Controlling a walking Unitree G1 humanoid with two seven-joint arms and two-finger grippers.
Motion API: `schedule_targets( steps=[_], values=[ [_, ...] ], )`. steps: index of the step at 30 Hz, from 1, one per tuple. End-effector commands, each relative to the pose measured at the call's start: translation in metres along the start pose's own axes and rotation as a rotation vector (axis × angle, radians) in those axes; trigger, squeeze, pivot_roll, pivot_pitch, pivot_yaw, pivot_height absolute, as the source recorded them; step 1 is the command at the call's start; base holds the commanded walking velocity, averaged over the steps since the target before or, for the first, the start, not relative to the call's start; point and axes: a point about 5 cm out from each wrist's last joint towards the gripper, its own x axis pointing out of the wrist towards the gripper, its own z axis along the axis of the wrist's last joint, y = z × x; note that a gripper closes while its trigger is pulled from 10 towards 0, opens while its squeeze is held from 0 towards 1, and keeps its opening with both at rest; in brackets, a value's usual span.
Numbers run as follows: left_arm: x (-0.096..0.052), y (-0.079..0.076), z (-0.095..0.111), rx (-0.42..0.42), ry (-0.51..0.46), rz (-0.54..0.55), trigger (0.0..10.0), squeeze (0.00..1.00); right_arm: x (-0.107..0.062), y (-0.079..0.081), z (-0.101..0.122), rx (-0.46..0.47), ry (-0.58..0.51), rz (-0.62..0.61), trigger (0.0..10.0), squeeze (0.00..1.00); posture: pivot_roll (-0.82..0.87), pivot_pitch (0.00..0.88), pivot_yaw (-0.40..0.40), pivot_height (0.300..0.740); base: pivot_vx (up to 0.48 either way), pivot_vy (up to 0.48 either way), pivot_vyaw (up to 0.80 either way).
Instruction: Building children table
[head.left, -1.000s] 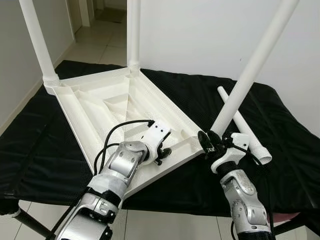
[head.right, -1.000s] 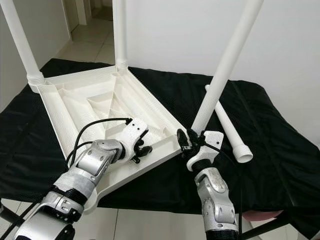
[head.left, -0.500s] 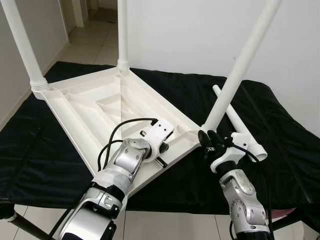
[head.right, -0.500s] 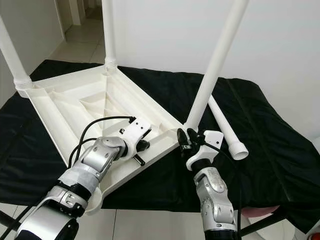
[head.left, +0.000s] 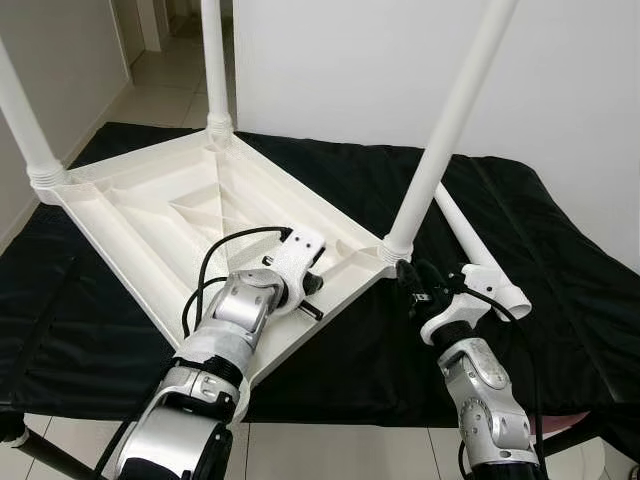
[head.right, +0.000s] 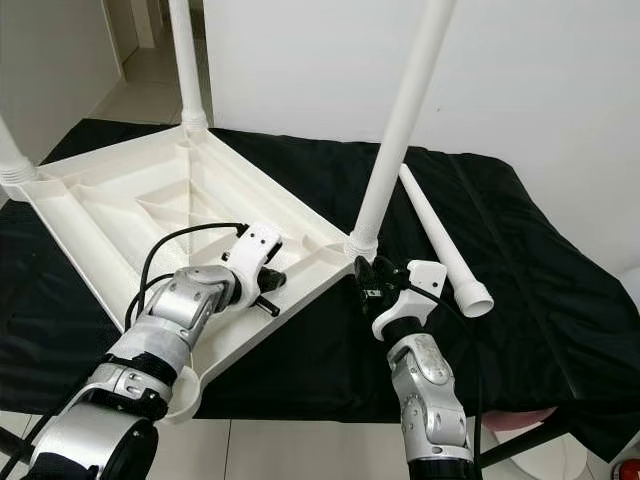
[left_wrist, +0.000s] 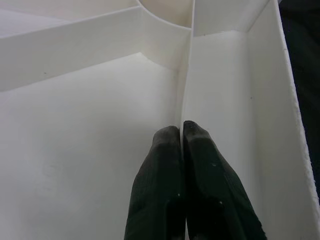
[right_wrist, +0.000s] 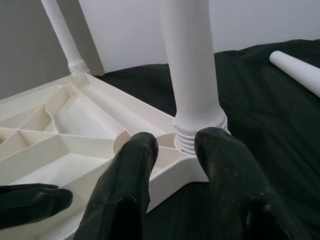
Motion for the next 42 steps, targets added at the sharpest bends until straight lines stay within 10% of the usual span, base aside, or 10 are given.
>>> schedule_targets(
  steps=[1,7,8,17,18,23,33,42],
  values=[
    [-0.009,0.029,0.009,-0.020,-0.039,0.514,10.0,0.00,0.001,-0.001,0.000,-0.006,0.003,-0.006,10.0,0.00,-0.03,0.000,-0.060,0.740,0.000,0.000,0.00],
    [0.000,0.003,0.027,0.080,-0.137,0.349,10.0,0.00,0.003,0.000,0.000,-0.006,0.002,-0.006,10.0,0.00,-0.03,0.000,-0.057,0.740,0.000,0.000,0.00],
    [0.001,-0.005,0.030,0.069,-0.177,0.291,10.0,1.00,0.003,0.000,0.000,-0.006,-0.001,-0.009,10.0,0.00,-0.03,0.000,-0.052,0.740,0.000,0.000,0.00],
    [-0.006,-0.023,0.042,0.082,-0.328,0.147,10.0,0.94,0.002,-0.001,0.000,-0.006,-0.007,-0.022,10.0,0.00,-0.03,0.000,-0.044,0.740,0.000,0.000,0.00],
    [-0.009,-0.021,0.044,0.090,-0.342,0.147,10.0,0.00,0.002,-0.001,0.000,-0.005,-0.008,-0.023,10.0,0.00,-0.03,0.000,-0.043,0.740,0.000,0.000,0.00],
    [-0.014,-0.014,0.045,0.112,-0.340,0.169,10.0,0.00,0.002,0.000,0.000,-0.003,-0.008,-0.023,10.0,0.00,-0.03,0.000,-0.043,0.740,0.000,0.000,0.00],
    [-0.064,0.063,0.023,0.357,-0.239,0.475,10.0,0.00,0.000,-0.002,-0.001,-0.014,-0.005,-0.026,10.0,0.00,-0.02,0.000,-0.049,0.740,0.000,0.000,0.00],
    [-0.090,0.096,0.002,0.408,-0.102,0.598,10.0,0.00,0.003,-0.001,-0.001,-0.016,0.000,-0.015,10.0,0.00,0.00,0.000,-0.069,0.740,0.000,0.000,0.00]
  ],
)
